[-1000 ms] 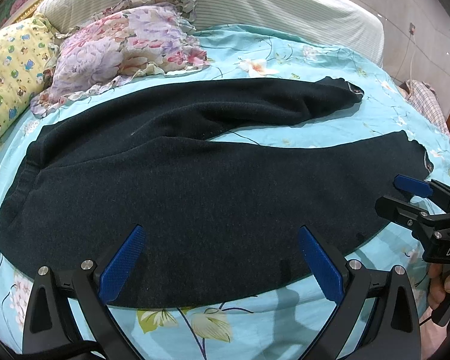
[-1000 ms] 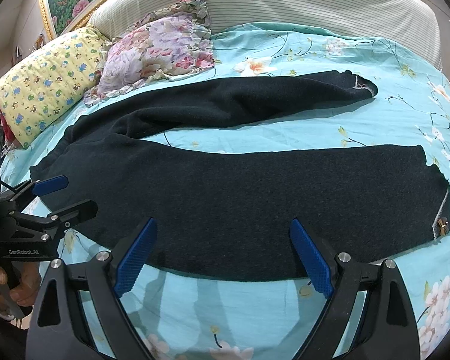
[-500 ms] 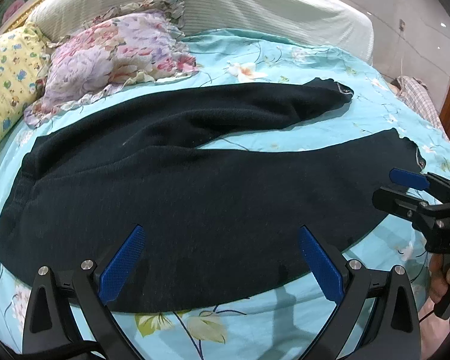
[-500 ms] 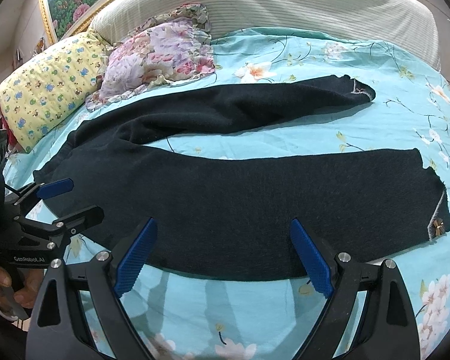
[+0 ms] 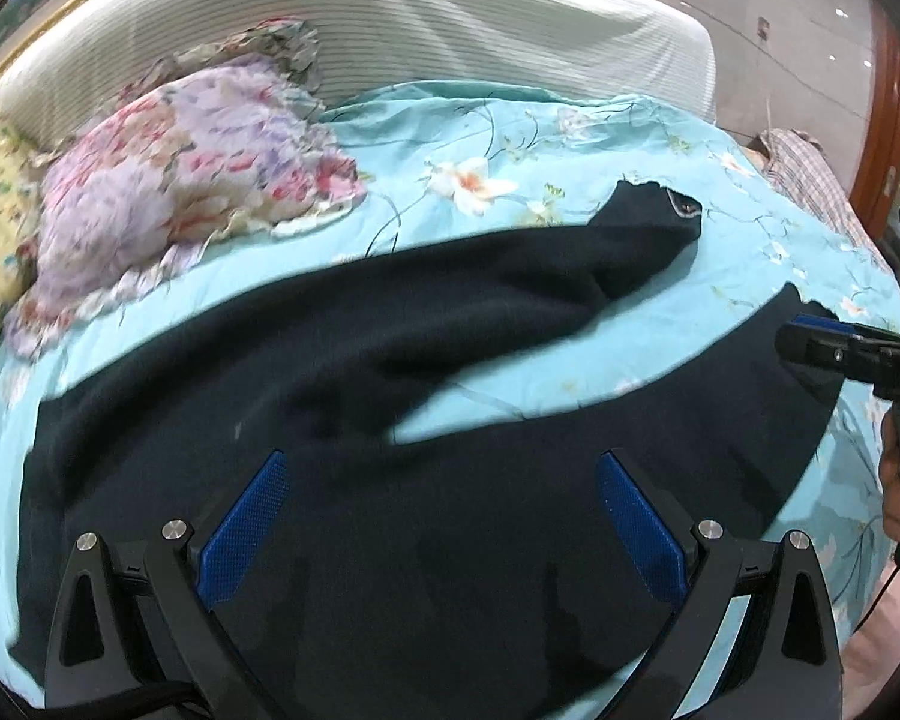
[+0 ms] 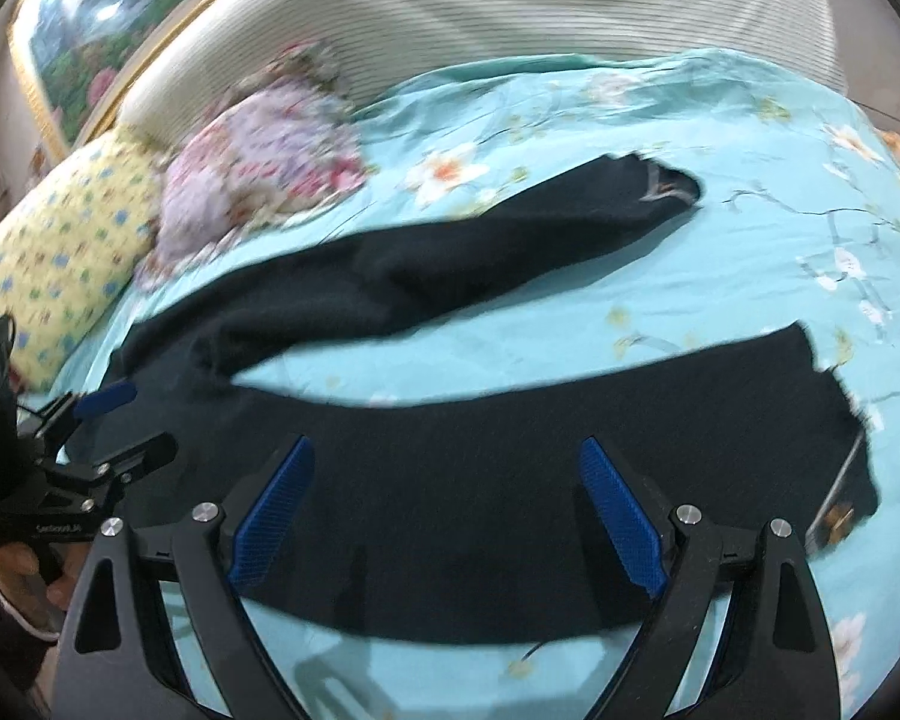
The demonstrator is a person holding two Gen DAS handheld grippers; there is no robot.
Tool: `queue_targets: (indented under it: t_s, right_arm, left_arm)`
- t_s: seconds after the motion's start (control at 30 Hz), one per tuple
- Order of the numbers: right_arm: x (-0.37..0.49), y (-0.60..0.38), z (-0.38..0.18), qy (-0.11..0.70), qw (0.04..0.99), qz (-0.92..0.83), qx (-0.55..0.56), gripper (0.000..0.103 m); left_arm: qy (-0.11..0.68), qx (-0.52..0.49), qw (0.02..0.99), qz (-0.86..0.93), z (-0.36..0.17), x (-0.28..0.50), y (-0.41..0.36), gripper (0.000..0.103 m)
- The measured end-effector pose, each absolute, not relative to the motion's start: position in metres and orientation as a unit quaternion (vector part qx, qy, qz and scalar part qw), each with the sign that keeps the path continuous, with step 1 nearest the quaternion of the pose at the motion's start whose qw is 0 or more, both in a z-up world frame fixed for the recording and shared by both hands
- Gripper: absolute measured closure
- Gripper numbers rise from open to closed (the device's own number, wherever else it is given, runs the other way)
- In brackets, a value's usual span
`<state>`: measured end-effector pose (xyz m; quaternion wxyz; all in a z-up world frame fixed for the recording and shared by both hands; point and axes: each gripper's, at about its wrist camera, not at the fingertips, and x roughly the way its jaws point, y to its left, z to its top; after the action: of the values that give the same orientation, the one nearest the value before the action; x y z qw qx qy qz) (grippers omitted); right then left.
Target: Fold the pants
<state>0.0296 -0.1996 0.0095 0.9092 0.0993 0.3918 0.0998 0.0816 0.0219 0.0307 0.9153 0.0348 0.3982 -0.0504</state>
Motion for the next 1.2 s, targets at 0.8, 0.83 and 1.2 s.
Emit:
queue_targets:
  t_s: [0.8, 0.83, 1.2]
  right_arm:
    - [0.176, -0.315, 0.009, 0.424, 0.863, 0.007, 0.273, 0.031]
    - [0.185, -0.319, 0.003, 0.432, 0.856, 0.002, 0.282, 0.034]
    - [0.196, -0.338, -0.018, 0.443, 0.829, -0.003, 0.341, 0.095]
  left_arm:
    - [0.469, 0.108, 0.840, -0.251, 0.020, 0.274, 0.004, 0.001]
    - [0.472, 0.113, 0.838, -0.250, 0.018, 0.280, 0.002, 0.001]
    - [0.538, 0.123, 0.765, -0.332, -0.011, 0.292, -0.024, 0.051]
